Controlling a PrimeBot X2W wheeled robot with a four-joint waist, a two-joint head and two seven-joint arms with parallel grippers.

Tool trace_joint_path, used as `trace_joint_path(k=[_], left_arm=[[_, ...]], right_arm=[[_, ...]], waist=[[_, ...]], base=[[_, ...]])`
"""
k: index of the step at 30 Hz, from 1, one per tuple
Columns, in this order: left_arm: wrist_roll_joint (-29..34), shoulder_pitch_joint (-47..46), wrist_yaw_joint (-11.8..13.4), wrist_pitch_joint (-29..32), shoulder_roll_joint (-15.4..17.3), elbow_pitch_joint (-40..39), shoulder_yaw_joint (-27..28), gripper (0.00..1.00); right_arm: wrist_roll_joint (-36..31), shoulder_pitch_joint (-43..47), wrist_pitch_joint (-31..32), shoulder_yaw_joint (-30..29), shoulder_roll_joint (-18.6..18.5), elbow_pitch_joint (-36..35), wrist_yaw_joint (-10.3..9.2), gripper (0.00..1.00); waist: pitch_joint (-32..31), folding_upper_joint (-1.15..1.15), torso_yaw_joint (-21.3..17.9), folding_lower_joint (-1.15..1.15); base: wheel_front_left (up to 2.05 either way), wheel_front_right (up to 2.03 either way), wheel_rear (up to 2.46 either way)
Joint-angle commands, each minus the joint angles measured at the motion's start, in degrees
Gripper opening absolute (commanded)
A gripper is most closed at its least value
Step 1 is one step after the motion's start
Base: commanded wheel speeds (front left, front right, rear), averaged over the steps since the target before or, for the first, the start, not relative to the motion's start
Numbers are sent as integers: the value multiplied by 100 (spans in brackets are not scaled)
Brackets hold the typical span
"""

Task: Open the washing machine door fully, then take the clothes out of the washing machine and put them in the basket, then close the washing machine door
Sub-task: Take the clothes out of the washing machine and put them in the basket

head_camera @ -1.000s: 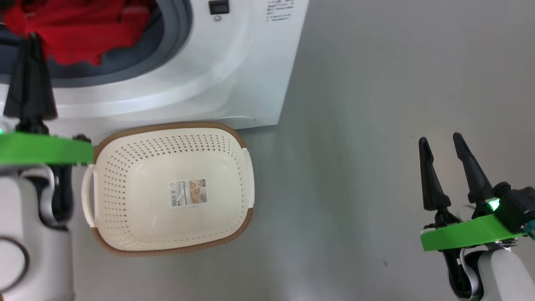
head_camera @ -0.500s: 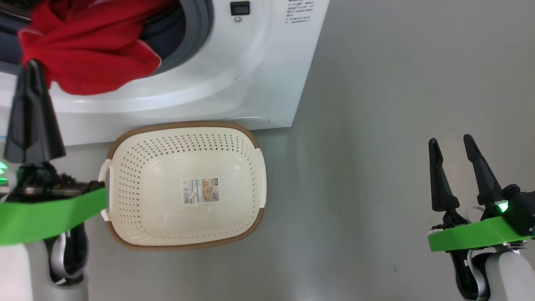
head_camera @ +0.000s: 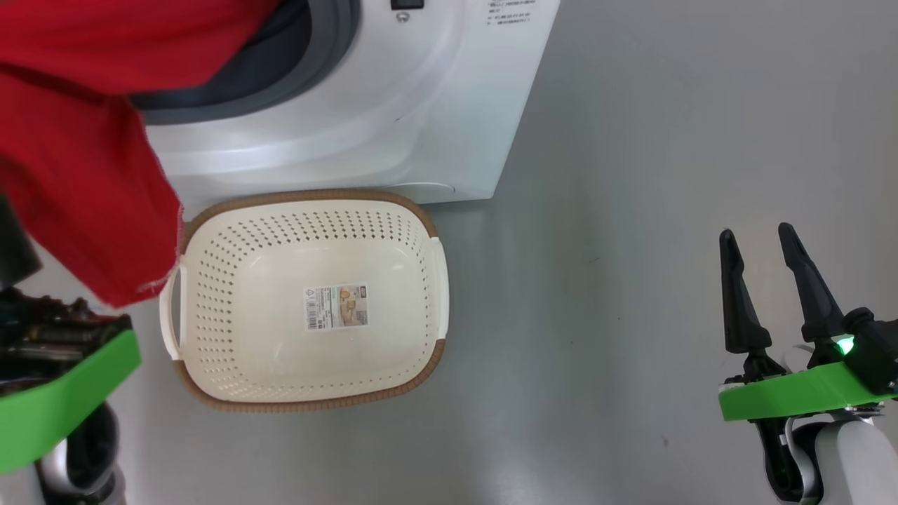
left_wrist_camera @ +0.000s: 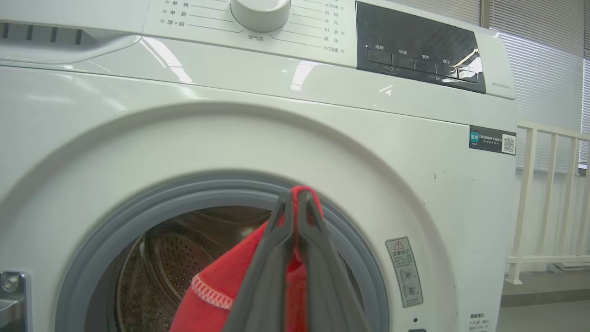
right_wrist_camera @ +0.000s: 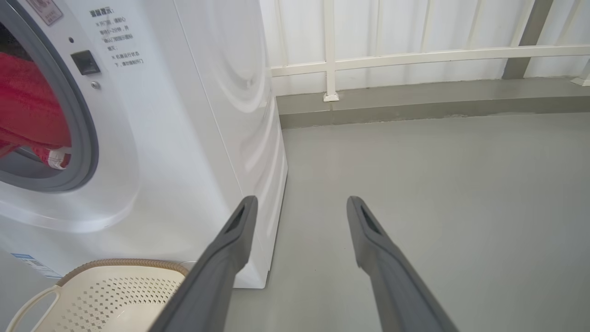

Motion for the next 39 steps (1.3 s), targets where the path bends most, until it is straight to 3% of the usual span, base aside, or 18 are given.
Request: trace_joint_path(k=[1, 14, 24, 34, 36, 39], left_arm=[[10, 179, -36, -20, 99, -59, 152, 0], [-44, 280, -36, -20, 92, 2178, -398, 0], [173, -688, -36, -20, 362, 4472, -774, 0], [285, -1521, -36, -20, 585, 5878, -823, 0], [337, -1634, -36, -20, 567, 6003, -792, 6], [396, -1729, -36, -20, 545, 6076, -771, 27]], right_arm=[[-53, -40, -37, 109, -18, -147, 35, 100], [26, -237, -37, 168, -18, -180, 35, 100], [68, -459, -37, 256, -18, -236, 35, 100], [155, -551, -37, 352, -18, -246, 35, 100], [165, -568, -37, 362, -18, -236, 35, 100], [175, -578, -37, 372, -18, -223, 35, 100]], waist=[[28, 0, -14, 0], [451, 0, -103, 0], [960, 0, -237, 0], [1165, 0, -380, 0], [1171, 0, -392, 0], [1167, 0, -407, 0]], base=[[0, 0, 0], [0, 0, 0], [0, 0, 0], [0, 0, 0], [0, 0, 0], [0, 0, 0]])
